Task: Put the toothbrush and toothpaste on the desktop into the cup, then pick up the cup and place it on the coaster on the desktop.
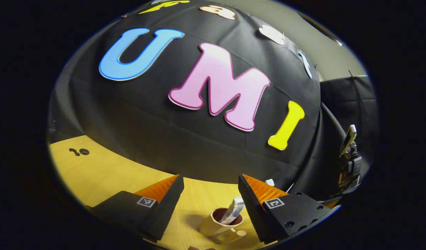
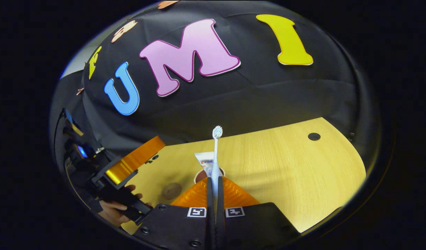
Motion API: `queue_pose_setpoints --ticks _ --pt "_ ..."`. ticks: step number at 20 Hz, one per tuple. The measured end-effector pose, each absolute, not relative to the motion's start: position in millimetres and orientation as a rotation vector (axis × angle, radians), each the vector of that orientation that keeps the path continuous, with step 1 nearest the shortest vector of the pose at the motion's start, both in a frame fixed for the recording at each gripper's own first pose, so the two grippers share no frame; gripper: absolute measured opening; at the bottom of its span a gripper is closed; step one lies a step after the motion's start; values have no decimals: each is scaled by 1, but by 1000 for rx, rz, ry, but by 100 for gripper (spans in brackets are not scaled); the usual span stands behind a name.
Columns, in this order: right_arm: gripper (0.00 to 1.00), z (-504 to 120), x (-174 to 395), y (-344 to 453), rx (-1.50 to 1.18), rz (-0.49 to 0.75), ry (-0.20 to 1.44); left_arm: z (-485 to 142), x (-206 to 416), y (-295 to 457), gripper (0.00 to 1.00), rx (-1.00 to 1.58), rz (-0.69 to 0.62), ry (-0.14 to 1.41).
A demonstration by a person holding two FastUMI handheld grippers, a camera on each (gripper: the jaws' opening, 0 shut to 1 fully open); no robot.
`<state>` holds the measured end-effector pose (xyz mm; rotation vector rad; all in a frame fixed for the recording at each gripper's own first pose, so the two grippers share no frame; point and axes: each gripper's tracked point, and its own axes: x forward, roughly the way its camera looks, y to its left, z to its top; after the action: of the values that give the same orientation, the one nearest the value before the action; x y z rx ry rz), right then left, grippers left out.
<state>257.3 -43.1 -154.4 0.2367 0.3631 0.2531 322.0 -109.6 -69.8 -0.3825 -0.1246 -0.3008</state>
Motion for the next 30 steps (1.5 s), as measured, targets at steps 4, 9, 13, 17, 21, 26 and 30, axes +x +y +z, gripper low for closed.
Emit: queue_pose_setpoints --ticks 4,9,13,17,21,26,30 --pt "5 -135 283 -27 242 281 250 -80 303 -72 97 -425 -224 -117" --pt "5 -124 301 -6 260 314 106 -100 279 -46 97 -501 -163 -94" --pt "5 -134 312 5 239 325 47 -106 264 -41 97 -523 -162 -87" --pt "5 -141 315 5 180 321 -31 -105 265 -53 97 -503 -193 -95" --pt "5 -137 319 10 92 320 -102 -110 271 -61 97 -496 -209 -88" --pt "6 -149 323 10 72 306 -102 -116 272 -68 100 -502 -212 -76" --pt "13 -153 316 11 79 314 -106 -121 271 -70 97 -498 -212 -65"
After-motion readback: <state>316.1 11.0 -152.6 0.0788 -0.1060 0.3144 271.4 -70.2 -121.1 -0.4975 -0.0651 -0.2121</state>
